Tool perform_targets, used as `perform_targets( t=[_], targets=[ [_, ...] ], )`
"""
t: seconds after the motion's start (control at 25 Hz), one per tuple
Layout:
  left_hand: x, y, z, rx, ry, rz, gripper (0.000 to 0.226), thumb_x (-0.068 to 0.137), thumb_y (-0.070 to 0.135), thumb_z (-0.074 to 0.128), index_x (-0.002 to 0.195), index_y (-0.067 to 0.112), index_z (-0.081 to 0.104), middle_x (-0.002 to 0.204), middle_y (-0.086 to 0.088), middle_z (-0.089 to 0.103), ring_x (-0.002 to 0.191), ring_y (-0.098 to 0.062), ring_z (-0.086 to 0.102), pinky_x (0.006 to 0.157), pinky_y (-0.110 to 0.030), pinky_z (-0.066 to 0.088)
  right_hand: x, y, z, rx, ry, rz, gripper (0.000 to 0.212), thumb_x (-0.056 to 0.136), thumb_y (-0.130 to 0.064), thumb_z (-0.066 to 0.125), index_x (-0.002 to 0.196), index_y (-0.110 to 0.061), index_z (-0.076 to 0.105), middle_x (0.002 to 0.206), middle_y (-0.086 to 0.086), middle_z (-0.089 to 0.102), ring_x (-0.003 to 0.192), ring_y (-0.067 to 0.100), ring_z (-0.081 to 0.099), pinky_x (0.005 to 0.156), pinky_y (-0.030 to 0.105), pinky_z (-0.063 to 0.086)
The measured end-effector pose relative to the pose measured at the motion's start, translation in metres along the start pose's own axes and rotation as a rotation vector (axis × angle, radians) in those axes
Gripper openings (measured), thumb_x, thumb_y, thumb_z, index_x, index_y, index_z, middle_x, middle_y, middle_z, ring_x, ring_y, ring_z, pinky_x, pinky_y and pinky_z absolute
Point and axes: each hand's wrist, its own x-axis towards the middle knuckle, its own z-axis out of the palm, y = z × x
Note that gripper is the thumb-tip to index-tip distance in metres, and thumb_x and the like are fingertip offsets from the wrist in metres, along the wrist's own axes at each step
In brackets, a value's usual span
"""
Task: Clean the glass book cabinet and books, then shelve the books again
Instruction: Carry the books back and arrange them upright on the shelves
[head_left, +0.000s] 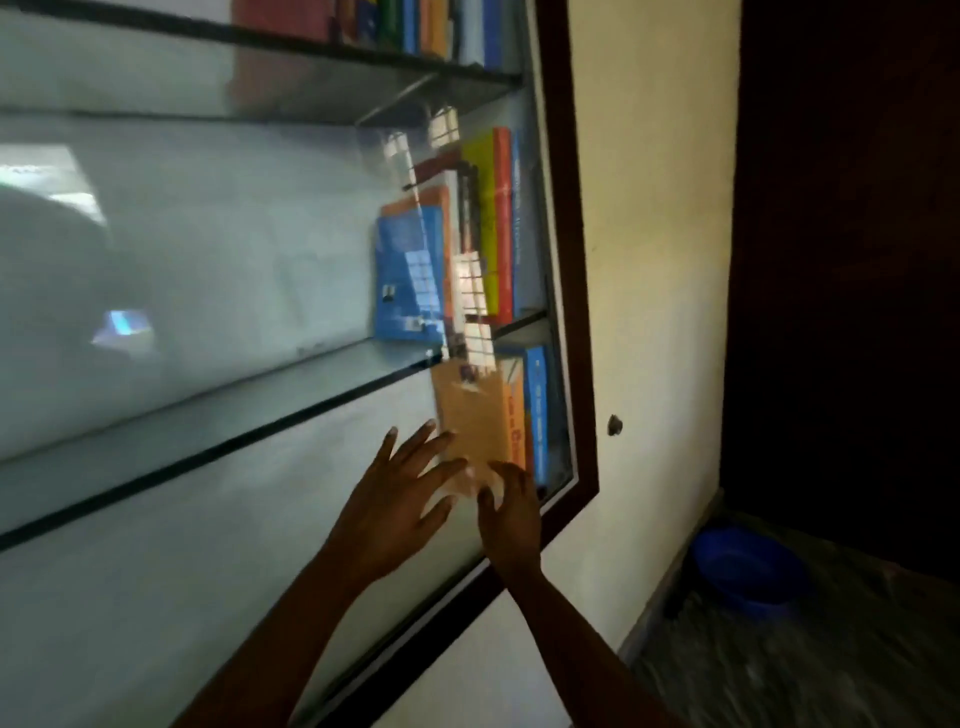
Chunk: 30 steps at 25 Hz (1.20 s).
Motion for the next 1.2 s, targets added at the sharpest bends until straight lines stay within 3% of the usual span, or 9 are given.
perform_targets(
  t=[0.24, 0.32, 0.4, 0.52, 0.64, 0.72, 0.92, 1.04, 1.2],
  targets=[
    [-0.205, 0.034, -0.093, -0.225, 0.271, -0.579, 0.043, 0.098, 0.050, 0.027, 0.130, 0.030, 0.049, 0.144, 0.006, 0.039, 0.140, -0.014, 0.025, 0.116, -0.039, 0.008, -0.156, -0.107, 0.017, 0.178, -0.374, -0.469, 0.041, 0.096, -0.038, 0.038, 0.125, -0.015, 0.055, 0.127, -0.005, 0.053, 0.119, 0.002, 0.042, 0.104, 0.012, 0.029],
    [-0.243, 0.034, -0.106, -0.232, 0.333, -0.775, 0.042, 0.098, 0.050, 0.029, 0.131, 0.031, 0.047, 0.143, 0.004, 0.042, 0.141, -0.011, 0.024, 0.118, -0.034, 0.007, -0.170, -0.128, 0.030, 0.233, -0.376, -0.501, 0.043, 0.094, -0.034, 0.043, 0.130, -0.012, 0.050, 0.130, -0.003, 0.049, 0.123, 0.005, 0.039, 0.106, 0.012, 0.026],
    [-0.252, 0.031, -0.109, -0.122, 0.338, -0.833, 0.042, 0.098, 0.046, 0.032, 0.134, 0.028, 0.044, 0.143, 0.000, 0.044, 0.142, -0.013, 0.024, 0.118, -0.038, 0.009, -0.164, -0.135, 0.048, 0.277, -0.257, -0.372, 0.047, 0.090, -0.025, 0.052, 0.133, -0.006, 0.046, 0.133, 0.006, 0.046, 0.125, 0.017, 0.038, 0.107, 0.017, 0.024],
    [-0.212, 0.010, -0.090, 0.108, 0.166, -0.536, 0.044, 0.097, 0.034, 0.038, 0.139, 0.021, 0.038, 0.149, -0.004, 0.036, 0.143, -0.022, 0.021, 0.116, -0.050, 0.010, -0.148, -0.135, 0.063, 0.302, -0.249, -0.117, 0.054, 0.087, -0.008, 0.061, 0.137, -0.007, 0.040, 0.138, 0.016, 0.041, 0.129, 0.030, 0.037, 0.105, 0.025, 0.023],
    [-0.159, -0.031, -0.077, 0.404, -0.068, -0.196, 0.050, 0.094, 0.027, 0.041, 0.142, 0.016, 0.038, 0.152, -0.007, 0.031, 0.144, -0.026, 0.014, 0.117, -0.050, 0.000, -0.152, -0.130, 0.074, 0.350, -0.319, -0.132, 0.050, 0.087, -0.004, 0.060, 0.134, -0.003, 0.042, 0.132, 0.017, 0.045, 0.123, 0.026, 0.044, 0.104, 0.035, 0.035],
    [-0.147, -0.051, -0.074, 0.513, -0.190, -0.067, 0.051, 0.091, 0.024, 0.049, 0.141, 0.014, 0.041, 0.151, -0.007, 0.032, 0.144, -0.028, 0.016, 0.117, -0.048, -0.003, -0.152, -0.122, 0.079, 0.399, -0.255, -0.212, 0.044, 0.085, -0.003, 0.061, 0.127, 0.003, 0.048, 0.121, 0.016, 0.052, 0.115, 0.020, 0.050, 0.099, 0.031, 0.041],
    [-0.146, -0.069, -0.076, 0.576, -0.189, 0.061, 0.051, 0.084, 0.026, 0.060, 0.133, 0.015, 0.051, 0.143, -0.006, 0.046, 0.140, -0.029, 0.027, 0.117, -0.045, 0.004, -0.141, -0.114, 0.084, 0.545, -0.156, -0.244, 0.034, 0.085, -0.016, 0.051, 0.112, 0.005, 0.057, 0.106, 0.011, 0.057, 0.101, 0.004, 0.051, 0.088, 0.004, 0.040],
    [-0.145, -0.074, -0.074, 0.565, -0.159, 0.095, 0.044, 0.093, 0.028, 0.042, 0.134, 0.015, 0.050, 0.143, -0.006, 0.046, 0.140, -0.029, 0.027, 0.117, -0.045, 0.005, -0.140, -0.116, 0.083, 0.540, -0.159, -0.202, 0.027, 0.084, -0.008, 0.053, 0.111, -0.006, 0.056, 0.104, 0.013, 0.061, 0.097, -0.005, 0.053, 0.086, 0.003, 0.039],
    [-0.147, -0.076, -0.071, 0.557, -0.138, 0.124, 0.046, 0.095, 0.033, 0.037, 0.134, 0.012, 0.050, 0.142, -0.009, 0.046, 0.140, -0.030, 0.028, 0.117, -0.044, 0.005, -0.141, -0.117, 0.074, 0.521, -0.228, -0.193, 0.034, 0.083, -0.008, 0.053, 0.116, 0.001, 0.055, 0.107, 0.010, 0.055, 0.099, -0.011, 0.050, 0.085, 0.001, 0.037]
  ],
)
